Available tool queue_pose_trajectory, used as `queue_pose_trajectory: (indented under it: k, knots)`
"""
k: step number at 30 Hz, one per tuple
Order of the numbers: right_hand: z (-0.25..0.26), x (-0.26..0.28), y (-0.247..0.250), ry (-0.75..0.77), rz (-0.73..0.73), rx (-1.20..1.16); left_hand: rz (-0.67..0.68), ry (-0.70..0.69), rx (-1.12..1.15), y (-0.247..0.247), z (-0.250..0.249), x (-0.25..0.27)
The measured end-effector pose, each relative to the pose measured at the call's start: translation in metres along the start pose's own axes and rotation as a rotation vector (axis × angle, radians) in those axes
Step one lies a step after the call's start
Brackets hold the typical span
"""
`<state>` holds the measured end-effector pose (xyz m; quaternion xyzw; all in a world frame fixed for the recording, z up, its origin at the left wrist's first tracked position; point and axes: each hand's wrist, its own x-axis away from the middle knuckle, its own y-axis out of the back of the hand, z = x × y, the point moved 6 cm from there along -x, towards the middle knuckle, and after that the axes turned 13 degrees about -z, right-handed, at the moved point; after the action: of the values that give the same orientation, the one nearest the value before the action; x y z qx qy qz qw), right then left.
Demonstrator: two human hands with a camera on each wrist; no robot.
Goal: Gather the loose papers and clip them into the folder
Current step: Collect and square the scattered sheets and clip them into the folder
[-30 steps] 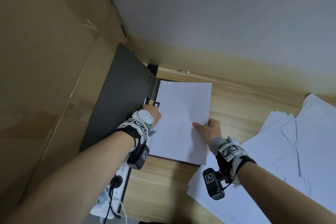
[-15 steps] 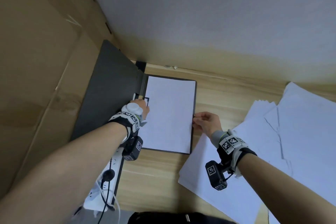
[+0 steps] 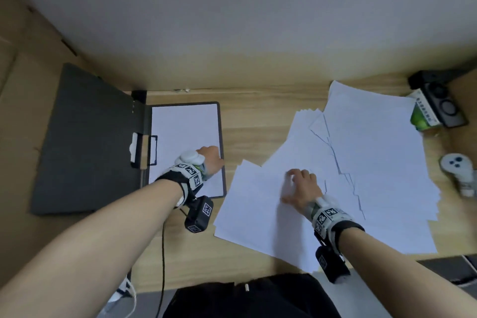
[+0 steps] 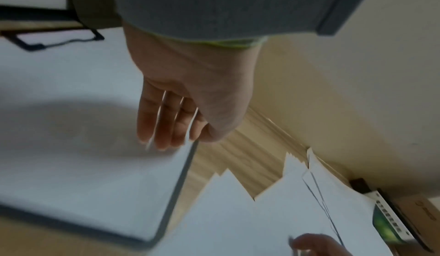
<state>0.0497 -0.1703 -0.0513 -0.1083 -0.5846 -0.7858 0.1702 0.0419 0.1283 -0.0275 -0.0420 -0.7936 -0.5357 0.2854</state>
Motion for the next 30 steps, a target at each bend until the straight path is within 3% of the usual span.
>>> queue_pose_trajectory:
  k: [3, 11, 17, 21, 26, 30]
  knots:
    - [-0.002, 0.004, -0.009, 0.05, 0.065, 0.083, 0.057, -0.023, 0.017, -0.029, -0.015, 0.014]
    - [-0.005, 0.013, 0.004, 0.059, 0.142, -0.116, -0.01, 0.045, 0.085, -0.059, -0.018, 0.038]
    - [-0.03, -0.006, 0.035, -0.04, 0.014, -0.346, -0.213, 0.118, 0.207, -0.037, -0.024, 0.035]
    - [-0.066, -0.021, 0.065, -0.195, -0.124, -0.596, -0.284, 0.094, 0.196, -0.019, -0.045, 0.022]
    - [-0.122, -0.025, 0.087, -0.554, -0.331, -1.026, -0.254, 0.059, 0.248, -0.026, -0.094, 0.0]
    - [-0.149, -0.027, 0.088, -0.656, -0.371, -1.122, -0.169, -0.015, 0.182, -0.047, -0.135, -0.015]
